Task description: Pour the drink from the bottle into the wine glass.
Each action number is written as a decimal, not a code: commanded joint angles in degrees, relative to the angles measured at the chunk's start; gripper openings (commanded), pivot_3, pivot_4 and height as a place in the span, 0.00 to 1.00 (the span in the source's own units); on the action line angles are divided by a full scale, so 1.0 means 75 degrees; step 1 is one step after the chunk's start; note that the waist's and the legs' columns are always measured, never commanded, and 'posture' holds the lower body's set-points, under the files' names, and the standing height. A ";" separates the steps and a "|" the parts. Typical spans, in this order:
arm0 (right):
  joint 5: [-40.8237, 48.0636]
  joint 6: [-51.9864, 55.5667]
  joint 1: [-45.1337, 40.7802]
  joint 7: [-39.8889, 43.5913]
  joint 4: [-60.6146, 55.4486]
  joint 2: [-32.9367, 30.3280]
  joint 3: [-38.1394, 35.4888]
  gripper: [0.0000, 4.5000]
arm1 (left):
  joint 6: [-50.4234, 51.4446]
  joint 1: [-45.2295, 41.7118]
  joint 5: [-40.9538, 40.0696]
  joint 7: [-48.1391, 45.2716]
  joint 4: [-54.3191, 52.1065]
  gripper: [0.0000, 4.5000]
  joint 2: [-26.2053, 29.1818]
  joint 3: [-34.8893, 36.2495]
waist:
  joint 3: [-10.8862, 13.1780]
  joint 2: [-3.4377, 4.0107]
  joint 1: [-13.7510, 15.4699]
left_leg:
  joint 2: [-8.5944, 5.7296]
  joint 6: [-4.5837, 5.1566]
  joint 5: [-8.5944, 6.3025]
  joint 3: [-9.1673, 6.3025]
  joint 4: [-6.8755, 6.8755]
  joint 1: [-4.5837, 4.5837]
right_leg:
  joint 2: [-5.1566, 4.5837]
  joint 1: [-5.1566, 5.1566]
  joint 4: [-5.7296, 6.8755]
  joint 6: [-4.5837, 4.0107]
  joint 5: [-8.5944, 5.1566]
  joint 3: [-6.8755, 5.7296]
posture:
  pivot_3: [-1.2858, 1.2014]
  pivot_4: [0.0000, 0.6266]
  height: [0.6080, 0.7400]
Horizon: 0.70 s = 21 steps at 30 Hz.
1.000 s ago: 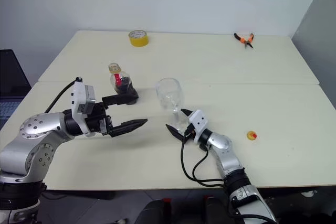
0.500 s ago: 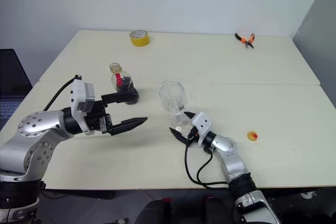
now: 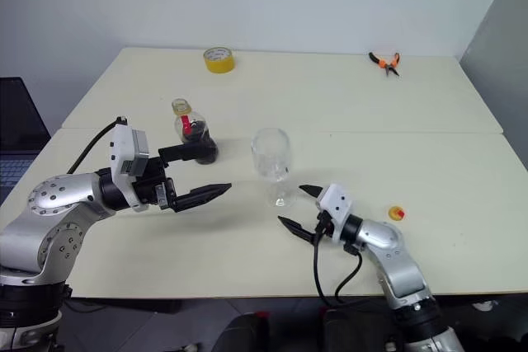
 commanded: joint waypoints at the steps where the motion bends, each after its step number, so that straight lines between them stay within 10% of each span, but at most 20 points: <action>1: 0.0364 0.0436 0.0236 -0.0278 -0.0827 -0.0283 -0.0697 1.00 | -0.0169 0.0082 0.0092 0.0089 -0.0202 1.00 0.0018 0.0140 | 0.0000 -0.0001 0.0004 | 0.0000 0.0000 0.0000 0.0000 0.0000 0.0000 | 0.0000 0.0000 0.0000 0.0000 0.0000 0.0001 | 0.52 0.24 1.00; 21: 0.4453 0.3086 0.0788 -0.0566 -0.4998 -0.2455 -0.3224 1.00 | -0.0303 0.1499 0.0531 0.2471 0.0028 1.00 -0.1209 0.1012 | 0.0003 0.0001 0.0029 | 0.0000 0.0002 -0.0001 -0.0012 -0.0002 0.0000 | -0.0002 0.0019 -0.0025 0.0002 0.0000 -0.0011 | 0.52 0.24 1.00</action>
